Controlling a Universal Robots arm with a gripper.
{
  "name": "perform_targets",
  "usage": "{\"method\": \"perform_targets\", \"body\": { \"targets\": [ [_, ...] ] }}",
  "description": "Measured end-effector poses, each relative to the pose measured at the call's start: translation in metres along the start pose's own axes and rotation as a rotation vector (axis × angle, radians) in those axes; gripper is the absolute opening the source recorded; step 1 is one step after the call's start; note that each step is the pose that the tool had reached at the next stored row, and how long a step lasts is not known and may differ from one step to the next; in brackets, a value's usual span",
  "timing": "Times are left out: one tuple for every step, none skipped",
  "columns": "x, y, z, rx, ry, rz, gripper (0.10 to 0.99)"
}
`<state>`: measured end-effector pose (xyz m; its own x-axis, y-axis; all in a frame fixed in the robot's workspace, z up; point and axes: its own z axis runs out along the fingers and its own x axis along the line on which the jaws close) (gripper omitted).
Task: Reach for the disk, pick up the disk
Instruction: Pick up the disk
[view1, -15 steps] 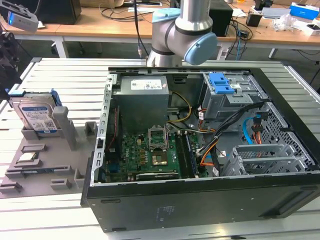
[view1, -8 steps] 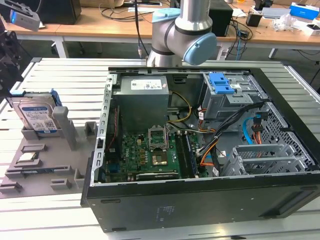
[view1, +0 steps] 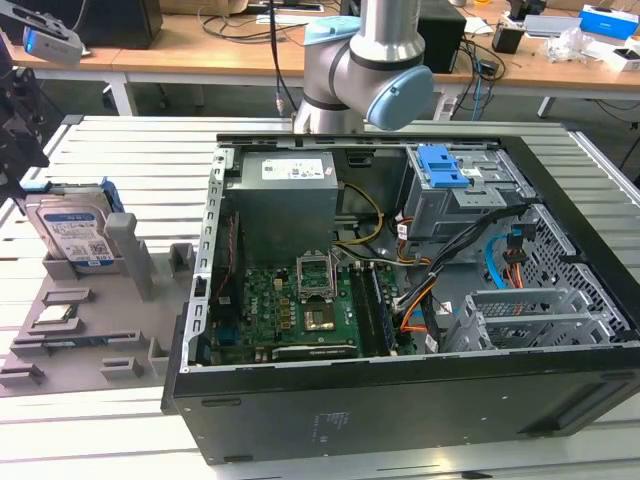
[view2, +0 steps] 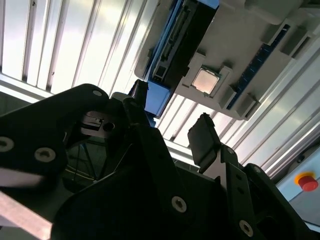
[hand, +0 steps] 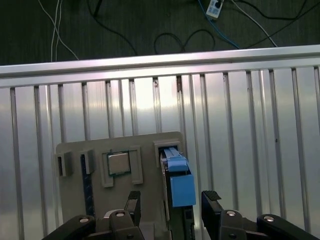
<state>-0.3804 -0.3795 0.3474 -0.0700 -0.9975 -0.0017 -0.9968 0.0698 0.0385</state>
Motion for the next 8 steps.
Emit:
{"method": "perform_targets", "body": {
  "targets": [
    [0.0, 0.0, 0.0005, 0.0, 0.0, 0.0, 0.6],
    [0.0, 0.0, 0.0009, 0.0, 0.0, 0.0, 0.6],
    [0.0, -0.0001, 0.0015, 0.0, 0.0001, 0.0, 0.6],
    [0.0, -0.0001, 0.0021, 0.0, 0.0, 0.0, 0.6],
    [0.0, -0.0001, 0.0029, 0.0, 0.0, 0.0, 0.6],
    [0.0, -0.0001, 0.0037, 0.0, 0.0001, 0.0, 0.6],
    [0.0, -0.0002, 0.0047, 0.0, 0.0001, 0.0, 0.6],
    [0.0, -0.0002, 0.0053, 0.0, 0.0, 0.0, 0.6]
  ]
}}
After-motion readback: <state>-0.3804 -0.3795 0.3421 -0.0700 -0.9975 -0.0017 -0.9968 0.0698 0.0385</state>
